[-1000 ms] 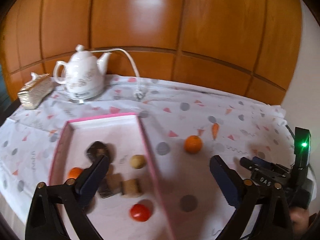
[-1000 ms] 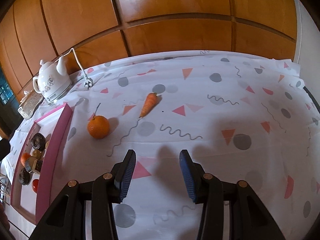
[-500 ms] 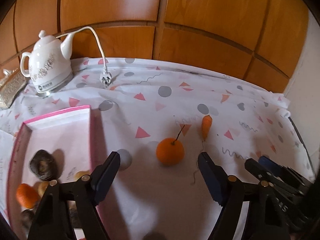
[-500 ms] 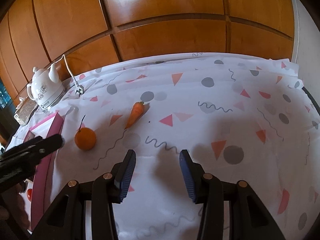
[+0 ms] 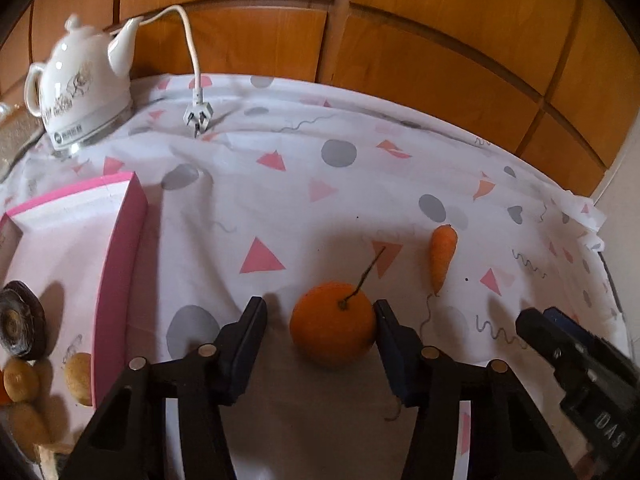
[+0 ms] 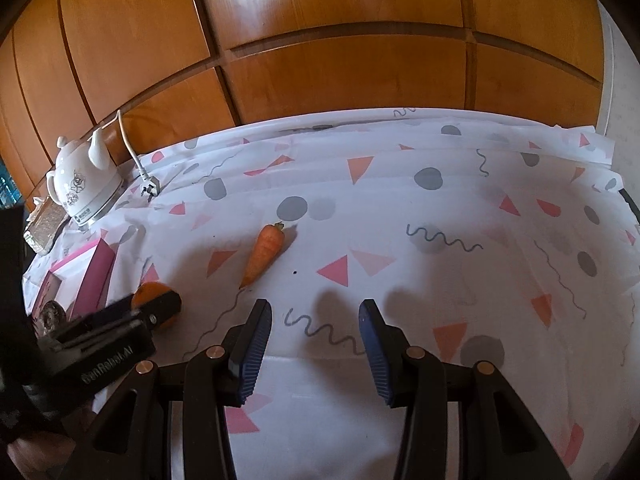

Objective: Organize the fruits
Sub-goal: 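Grasp the orange with the left tool while the right tool grasps the carrot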

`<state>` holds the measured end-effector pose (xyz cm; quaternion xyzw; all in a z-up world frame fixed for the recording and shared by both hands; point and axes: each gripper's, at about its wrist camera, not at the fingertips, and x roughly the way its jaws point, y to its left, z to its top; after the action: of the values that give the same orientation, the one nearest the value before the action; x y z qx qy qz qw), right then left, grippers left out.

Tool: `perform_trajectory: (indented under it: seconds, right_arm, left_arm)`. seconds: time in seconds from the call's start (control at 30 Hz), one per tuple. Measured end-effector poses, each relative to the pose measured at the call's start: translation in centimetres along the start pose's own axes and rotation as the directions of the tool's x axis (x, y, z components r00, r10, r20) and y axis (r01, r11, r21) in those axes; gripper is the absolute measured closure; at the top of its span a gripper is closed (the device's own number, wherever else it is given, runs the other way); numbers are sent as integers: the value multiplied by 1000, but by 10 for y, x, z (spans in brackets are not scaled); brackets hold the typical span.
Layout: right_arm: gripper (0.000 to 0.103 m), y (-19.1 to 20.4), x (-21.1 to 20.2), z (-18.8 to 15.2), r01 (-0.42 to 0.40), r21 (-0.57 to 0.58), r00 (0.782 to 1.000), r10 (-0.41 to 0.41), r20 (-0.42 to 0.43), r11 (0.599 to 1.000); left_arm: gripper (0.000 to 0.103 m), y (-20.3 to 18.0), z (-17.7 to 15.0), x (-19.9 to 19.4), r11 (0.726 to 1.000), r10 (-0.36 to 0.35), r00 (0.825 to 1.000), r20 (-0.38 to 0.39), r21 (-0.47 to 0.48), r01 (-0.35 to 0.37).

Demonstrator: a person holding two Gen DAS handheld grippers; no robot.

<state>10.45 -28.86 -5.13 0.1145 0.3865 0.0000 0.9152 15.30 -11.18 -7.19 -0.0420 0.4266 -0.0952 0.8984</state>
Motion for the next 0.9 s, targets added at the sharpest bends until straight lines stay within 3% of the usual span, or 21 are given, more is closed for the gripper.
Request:
perform_trajectory:
  seconds: [0.33,0.57,0.6,0.67,0.9]
  right_arm:
    - [57,17,35,30,-90,-15,996,89,-31,996]
    - [57,35,72,43,-61,-67,995,56,-80,996]
    - [59,36,78,44,-60,-71,994,53,-96,996]
    - [83,38,84,44,-24,-93,996,15,-90,995]
    - [83,29,65,31,-49,-128,994,36,-106,990]
  left_arm:
    - [49,1,0,3,1000,-17,1000,8,-21,17]
    - [49,-2,-1,4,1000,4,1000,12,-5,-4]
    - [49,-3,-1,5,1000,11,1000,11,1,-11]
    - [49,-4,-1,6,1000,18,1000,9,8,-18]
    - [45,-1,-1,6,1000,-11,1000,10,-3,11]
